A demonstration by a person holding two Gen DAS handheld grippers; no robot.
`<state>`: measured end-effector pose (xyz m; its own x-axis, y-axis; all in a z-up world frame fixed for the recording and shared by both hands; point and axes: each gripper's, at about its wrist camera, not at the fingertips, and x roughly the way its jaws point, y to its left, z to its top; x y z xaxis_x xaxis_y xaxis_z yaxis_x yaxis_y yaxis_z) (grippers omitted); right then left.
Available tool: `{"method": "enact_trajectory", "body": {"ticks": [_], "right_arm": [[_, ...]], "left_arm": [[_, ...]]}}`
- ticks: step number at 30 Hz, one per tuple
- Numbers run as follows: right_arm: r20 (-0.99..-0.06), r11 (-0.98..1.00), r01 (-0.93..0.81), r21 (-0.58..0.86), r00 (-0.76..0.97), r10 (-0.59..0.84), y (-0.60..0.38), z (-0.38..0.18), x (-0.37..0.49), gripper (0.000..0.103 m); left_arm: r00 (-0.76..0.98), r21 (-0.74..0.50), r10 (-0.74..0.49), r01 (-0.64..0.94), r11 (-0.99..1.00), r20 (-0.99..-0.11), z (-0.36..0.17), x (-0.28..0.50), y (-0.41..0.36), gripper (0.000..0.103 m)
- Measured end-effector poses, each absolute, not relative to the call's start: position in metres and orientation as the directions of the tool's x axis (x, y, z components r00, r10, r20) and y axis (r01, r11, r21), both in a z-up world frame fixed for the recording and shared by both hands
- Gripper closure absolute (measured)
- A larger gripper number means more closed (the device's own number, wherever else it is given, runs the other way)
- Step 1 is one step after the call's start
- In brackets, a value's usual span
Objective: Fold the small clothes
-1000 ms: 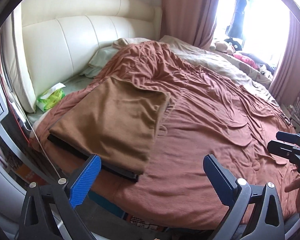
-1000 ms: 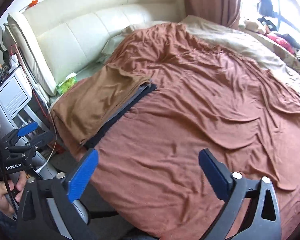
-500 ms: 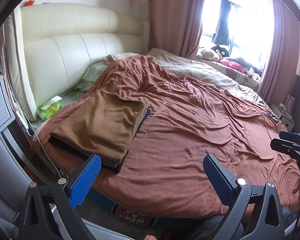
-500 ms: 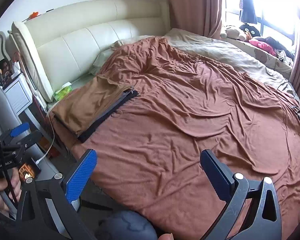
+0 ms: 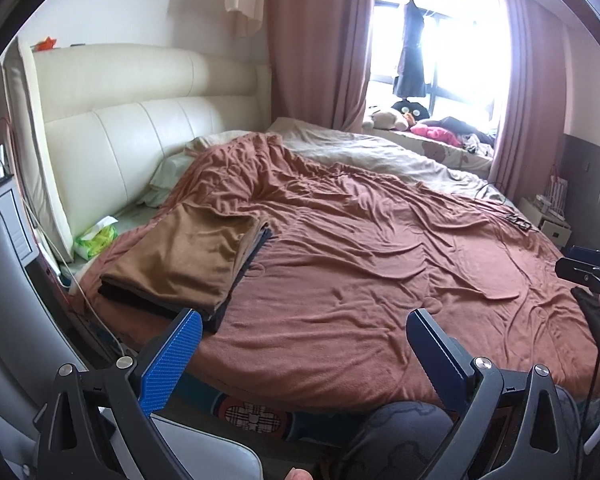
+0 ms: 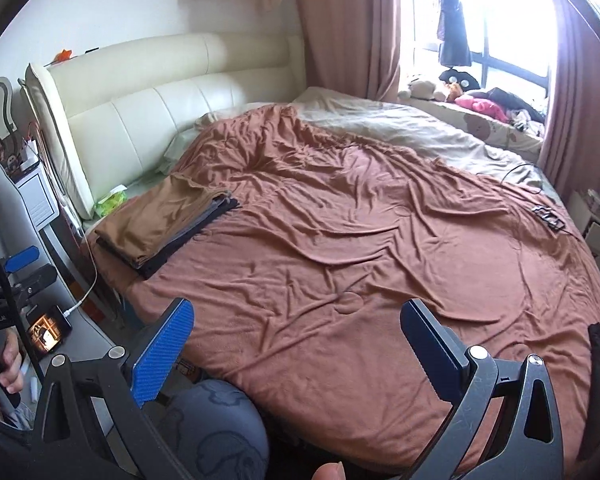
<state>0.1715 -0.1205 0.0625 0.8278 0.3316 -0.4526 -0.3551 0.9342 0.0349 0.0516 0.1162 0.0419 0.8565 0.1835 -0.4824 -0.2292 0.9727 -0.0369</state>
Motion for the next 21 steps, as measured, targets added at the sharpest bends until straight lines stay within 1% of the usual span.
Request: {"method": "enact_trajectory", "body": {"ticks": [9,14,16,19,21], "right_arm": [[-0.427,0.948,-0.315,0.048,0.852,0.305,-0.149,0.039,0.115,0.000],[-0.408,0.958,-0.284,0.048,0.870,0.278,-0.162,0.028,0.092,0.000],[-0.399,0.966,-0.256,0.027,0.883,0.245,-0.163,0.025,0.086,0.000],[-0.391,0.965,-0.261,0.026,0.886,0.250,-0.164,0.019,0.077,0.000],[-0.384,0.966,-0.256,0.028,0.890,0.246,-0.166,0.015,0.071,0.000]], "left_arm": [[0.882,0.003,0.172,-0.189,0.982,-0.439,0.049,0.013,0.083,0.000],[0.891,0.013,0.169,-0.180,0.984,-0.422,0.042,-0.007,0.067,0.000],[0.893,0.023,0.189,-0.197,0.980,-0.409,0.039,-0.013,0.063,0.000],[0.895,-0.016,0.166,-0.189,0.982,-0.413,0.028,-0.018,0.062,0.000],[0.894,0.004,0.185,-0.200,0.980,-0.408,0.023,-0.022,0.056,0.000]]}}
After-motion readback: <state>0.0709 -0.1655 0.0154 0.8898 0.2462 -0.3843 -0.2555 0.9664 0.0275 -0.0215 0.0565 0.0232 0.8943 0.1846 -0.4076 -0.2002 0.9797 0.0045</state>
